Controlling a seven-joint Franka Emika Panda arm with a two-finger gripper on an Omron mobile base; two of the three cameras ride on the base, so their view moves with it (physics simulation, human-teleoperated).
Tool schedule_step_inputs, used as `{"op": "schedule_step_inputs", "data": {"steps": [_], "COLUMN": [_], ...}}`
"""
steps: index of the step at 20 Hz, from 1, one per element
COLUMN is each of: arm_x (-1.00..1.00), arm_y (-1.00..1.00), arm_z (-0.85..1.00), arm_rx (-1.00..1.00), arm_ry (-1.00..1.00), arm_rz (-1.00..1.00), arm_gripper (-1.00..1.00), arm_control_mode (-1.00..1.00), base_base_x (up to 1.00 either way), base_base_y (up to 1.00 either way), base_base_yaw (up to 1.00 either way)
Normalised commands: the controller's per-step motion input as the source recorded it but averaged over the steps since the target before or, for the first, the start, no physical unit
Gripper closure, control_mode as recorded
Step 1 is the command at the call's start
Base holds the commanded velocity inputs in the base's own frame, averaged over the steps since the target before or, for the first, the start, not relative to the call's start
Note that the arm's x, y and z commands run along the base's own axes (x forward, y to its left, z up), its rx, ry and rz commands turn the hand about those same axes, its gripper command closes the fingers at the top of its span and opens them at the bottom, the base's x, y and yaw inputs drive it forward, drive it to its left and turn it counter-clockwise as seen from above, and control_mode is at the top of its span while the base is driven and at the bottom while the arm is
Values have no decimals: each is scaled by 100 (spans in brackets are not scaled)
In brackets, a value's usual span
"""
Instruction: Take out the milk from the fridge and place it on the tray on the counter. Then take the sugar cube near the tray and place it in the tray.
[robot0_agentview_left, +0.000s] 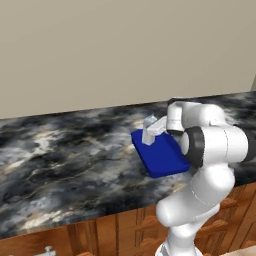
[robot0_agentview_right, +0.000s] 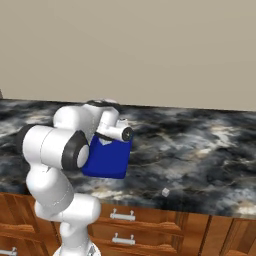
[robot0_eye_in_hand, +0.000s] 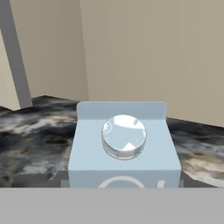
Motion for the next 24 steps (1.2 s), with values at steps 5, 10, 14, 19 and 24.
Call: {"op": "schedule_step_inputs", "data": {"steps": [5, 10, 14, 19, 24], "arm_x": [21, 30, 25, 17, 0], "arm_y": [0, 0, 0, 0, 2], "arm_z": [-32, -33, -34, -28, -21], "arm_rx": [0, 0, 0, 0, 0], "arm_ry": [0, 0, 0, 1, 0], "arm_rz": [0, 0, 0, 0, 0], "arm_gripper": [100, 100, 100, 100, -100], "arm_control_mode": [-100, -100, -100, -100, -100], "base_base_x": [0, 0, 0, 0, 0], "base_base_y": [0, 0, 0, 0, 0], "base_base_yaw": [0, 0, 0, 0, 0]}}
